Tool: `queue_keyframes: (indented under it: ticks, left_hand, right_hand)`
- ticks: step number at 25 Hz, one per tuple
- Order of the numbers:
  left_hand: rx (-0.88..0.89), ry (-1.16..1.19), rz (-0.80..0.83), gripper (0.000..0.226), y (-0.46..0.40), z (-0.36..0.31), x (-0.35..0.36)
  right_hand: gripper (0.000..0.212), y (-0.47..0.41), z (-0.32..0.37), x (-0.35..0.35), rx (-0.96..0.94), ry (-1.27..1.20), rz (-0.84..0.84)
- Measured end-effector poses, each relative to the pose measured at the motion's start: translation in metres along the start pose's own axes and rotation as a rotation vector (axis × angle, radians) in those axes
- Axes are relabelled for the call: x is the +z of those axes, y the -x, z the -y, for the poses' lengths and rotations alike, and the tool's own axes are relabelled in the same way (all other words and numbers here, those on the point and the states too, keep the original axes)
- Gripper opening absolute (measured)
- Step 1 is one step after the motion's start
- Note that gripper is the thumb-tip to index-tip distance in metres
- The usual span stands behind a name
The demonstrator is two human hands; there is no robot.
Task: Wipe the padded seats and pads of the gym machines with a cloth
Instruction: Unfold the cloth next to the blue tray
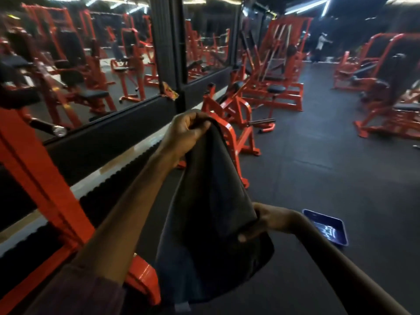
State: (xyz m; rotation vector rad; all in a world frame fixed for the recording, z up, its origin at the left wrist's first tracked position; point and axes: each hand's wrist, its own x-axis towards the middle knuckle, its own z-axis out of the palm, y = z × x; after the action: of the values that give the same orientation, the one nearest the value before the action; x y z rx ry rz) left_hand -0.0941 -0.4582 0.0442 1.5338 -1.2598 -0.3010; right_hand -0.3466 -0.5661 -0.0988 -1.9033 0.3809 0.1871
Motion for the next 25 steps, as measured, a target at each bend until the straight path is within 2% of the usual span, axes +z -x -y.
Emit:
queue_keyframes:
  ticks: [2, 5, 7, 8, 11, 12, 14, 16, 17, 18, 20, 23, 25]
  left_hand:
    - [0.016, -0.167, -0.101, 0.023, -0.017, -0.012, 0.024]
    - [-0.129, -0.361, -0.098, 0.065, -0.039, -0.020, 0.067]
    - [-0.303, -0.271, -0.058, 0.077, -0.053, -0.015, 0.105]
    - [-0.352, -0.150, -0.029, 0.078, -0.059, -0.015, 0.127]
    - [-0.418, 0.146, 0.082, 0.066, -0.076, -0.026, 0.192]
    - [-0.424, 0.184, 0.121, 0.058, -0.083, -0.030, 0.209]
    - [-0.486, 0.252, 0.212, 0.066, -0.110, -0.004, 0.237]
    - [-0.549, 0.240, 0.265, 0.092, -0.141, 0.038, 0.268]
    - [-0.581, 0.251, 0.302, 0.089, -0.147, 0.050, 0.282]
    - [-0.621, 0.266, 0.349, 0.076, -0.145, 0.051, 0.296]
    - [-0.727, 0.287, 0.551, 0.060, -0.131, 0.045, 0.321]
    - [-0.705, 0.189, 0.896, 0.057, -0.113, 0.061, 0.363]
    - [-0.710, 0.124, 0.945, 0.068, -0.108, 0.084, 0.401]
  right_hand:
    - [0.066, 0.054, -0.048, -0.013, -0.005, -0.189, -0.047]
    - [0.054, 0.122, -0.100, -0.022, -0.181, -0.809, -0.403]
    - [0.041, 0.142, -0.125, -0.017, -0.273, -1.061, -0.634]
    - [0.042, 0.144, -0.137, -0.011, -0.239, -1.080, -0.676]
    - [0.060, 0.134, -0.172, 0.000, -0.067, -0.819, -0.770]
    - [0.065, 0.135, -0.174, -0.007, -0.069, -0.784, -0.857]
    - [0.067, 0.152, -0.170, -0.040, -0.151, -0.879, -1.069]
    - [0.059, 0.171, -0.173, -0.075, -0.171, -0.988, -1.150]
    - [0.054, 0.180, -0.175, -0.087, -0.113, -0.981, -1.128]
    - [0.050, 0.186, -0.180, -0.093, -0.032, -0.941, -1.091]
    - [0.044, 0.194, -0.202, -0.105, 0.047, -0.890, -1.085]
    - [0.041, 0.210, -0.205, -0.145, 0.002, -1.006, -1.213]
    - [0.041, 0.224, -0.204, -0.184, 0.049, -0.927, -1.224]
